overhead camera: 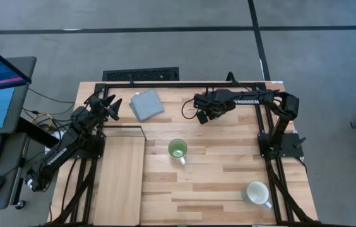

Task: Stack small to large cups/mugs on shelf
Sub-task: Put the top blue mug on the shelf

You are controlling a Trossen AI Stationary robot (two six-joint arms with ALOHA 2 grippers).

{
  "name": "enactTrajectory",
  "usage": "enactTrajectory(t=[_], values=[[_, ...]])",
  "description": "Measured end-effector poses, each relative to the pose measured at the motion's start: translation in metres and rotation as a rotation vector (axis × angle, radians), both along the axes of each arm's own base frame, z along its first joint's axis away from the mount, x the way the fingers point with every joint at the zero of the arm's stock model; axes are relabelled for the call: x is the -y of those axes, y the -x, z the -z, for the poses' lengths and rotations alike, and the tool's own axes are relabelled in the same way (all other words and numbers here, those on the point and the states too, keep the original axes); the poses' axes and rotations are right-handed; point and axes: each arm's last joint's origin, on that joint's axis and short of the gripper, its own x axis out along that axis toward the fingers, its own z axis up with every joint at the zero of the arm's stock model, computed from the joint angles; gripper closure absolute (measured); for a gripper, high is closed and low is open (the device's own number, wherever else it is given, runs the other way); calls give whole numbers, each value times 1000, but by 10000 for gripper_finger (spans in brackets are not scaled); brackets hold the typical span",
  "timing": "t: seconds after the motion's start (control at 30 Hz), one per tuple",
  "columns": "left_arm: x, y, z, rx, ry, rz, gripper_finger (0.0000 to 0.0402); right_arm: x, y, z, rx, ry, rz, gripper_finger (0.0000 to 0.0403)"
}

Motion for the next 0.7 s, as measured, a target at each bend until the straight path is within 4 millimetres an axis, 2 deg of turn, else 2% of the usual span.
enactTrajectory(t=[0.47, 0.7], values=[[0, 0, 0, 0, 0, -10, 140, -15, -26, -18, 124, 3, -234, 302], [0, 0, 0, 0, -1, -10, 140, -24, -39, -28, 205, 17, -294, 302]])
